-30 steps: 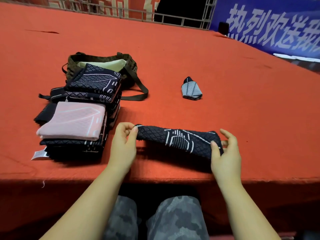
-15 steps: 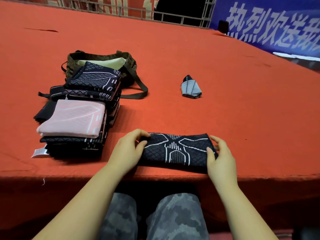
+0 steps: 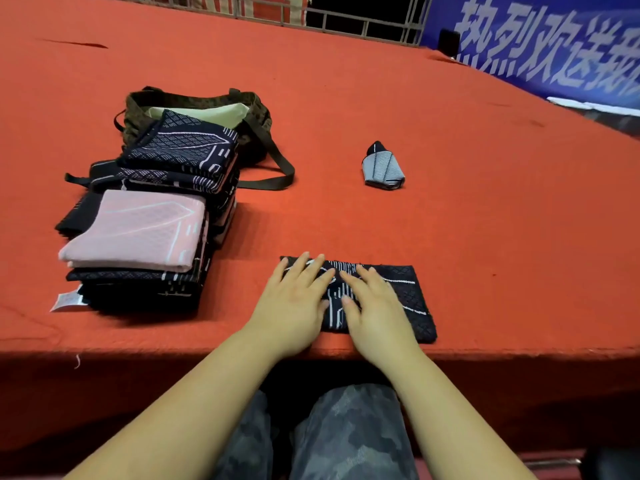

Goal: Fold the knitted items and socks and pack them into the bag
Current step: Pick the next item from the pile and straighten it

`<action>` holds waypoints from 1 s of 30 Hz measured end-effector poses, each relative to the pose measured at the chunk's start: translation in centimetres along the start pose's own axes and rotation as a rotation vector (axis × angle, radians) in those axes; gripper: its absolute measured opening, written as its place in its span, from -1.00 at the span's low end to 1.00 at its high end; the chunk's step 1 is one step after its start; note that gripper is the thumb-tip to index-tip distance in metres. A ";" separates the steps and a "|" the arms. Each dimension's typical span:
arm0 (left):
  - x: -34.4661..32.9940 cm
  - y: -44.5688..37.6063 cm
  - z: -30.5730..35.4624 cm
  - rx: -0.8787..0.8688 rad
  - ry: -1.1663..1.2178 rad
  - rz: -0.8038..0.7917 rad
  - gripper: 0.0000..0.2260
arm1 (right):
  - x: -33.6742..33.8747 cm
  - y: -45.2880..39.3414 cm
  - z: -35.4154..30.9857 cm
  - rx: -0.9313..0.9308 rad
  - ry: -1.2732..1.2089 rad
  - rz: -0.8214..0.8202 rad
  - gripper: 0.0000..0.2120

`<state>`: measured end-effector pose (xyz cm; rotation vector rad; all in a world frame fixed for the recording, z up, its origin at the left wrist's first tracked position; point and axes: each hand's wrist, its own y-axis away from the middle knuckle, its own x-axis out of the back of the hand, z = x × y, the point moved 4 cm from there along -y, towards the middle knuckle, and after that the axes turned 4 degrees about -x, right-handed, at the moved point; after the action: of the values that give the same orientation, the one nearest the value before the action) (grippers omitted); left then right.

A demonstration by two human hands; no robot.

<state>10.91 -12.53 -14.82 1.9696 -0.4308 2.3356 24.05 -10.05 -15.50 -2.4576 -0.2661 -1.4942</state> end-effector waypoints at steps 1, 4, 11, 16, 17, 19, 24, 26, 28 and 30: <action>-1.0 -0.1 -0.7 0.078 0.013 -0.137 -0.49 | -0.5 -0.3 0.3 -0.033 0.044 -0.072 -0.54; -2.2 0.7 -2.8 0.214 0.067 -0.305 -0.41 | -0.3 -0.2 3.2 -0.217 0.207 -0.172 -0.40; -1.0 1.0 -3.1 0.330 0.162 -0.159 -0.36 | 0.6 -0.5 3.0 -0.321 0.282 -0.179 -0.37; 0.9 0.5 -5.3 0.708 0.621 -0.084 -0.33 | -0.2 0.0 -3.5 -0.121 -0.052 -0.062 -0.53; 1.1 0.4 -5.6 0.744 0.673 -0.136 -0.49 | -0.6 0.1 -4.6 -0.150 -0.140 -0.096 -0.55; 1.4 0.6 -5.7 0.728 0.870 -0.214 -0.80 | -1.2 0.2 -6.3 -0.233 -0.317 -0.138 -0.57; 1.8 1.7 -4.6 0.696 1.551 -0.185 -0.82 | -0.7 0.3 -8.5 -0.316 -0.906 -0.187 -0.67; 1.9 2.0 -4.5 0.712 1.729 -0.113 -0.70 | -0.4 0.3 -8.8 -0.341 -1.054 -0.188 -0.77; 2.5 2.1 -4.3 0.687 1.837 -0.006 -0.62 | -0.3 0.1 -8.8 -0.372 -1.182 -0.171 -0.66; 3.3 2.0 -3.7 0.640 1.843 0.114 -0.62 | 0.2 -0.1 -8.6 -0.369 -1.228 -0.162 -0.52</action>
<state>6.35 -14.05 -12.48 -0.7774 0.3935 3.1953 16.89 -12.54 -11.49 -3.3834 -0.4153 0.1660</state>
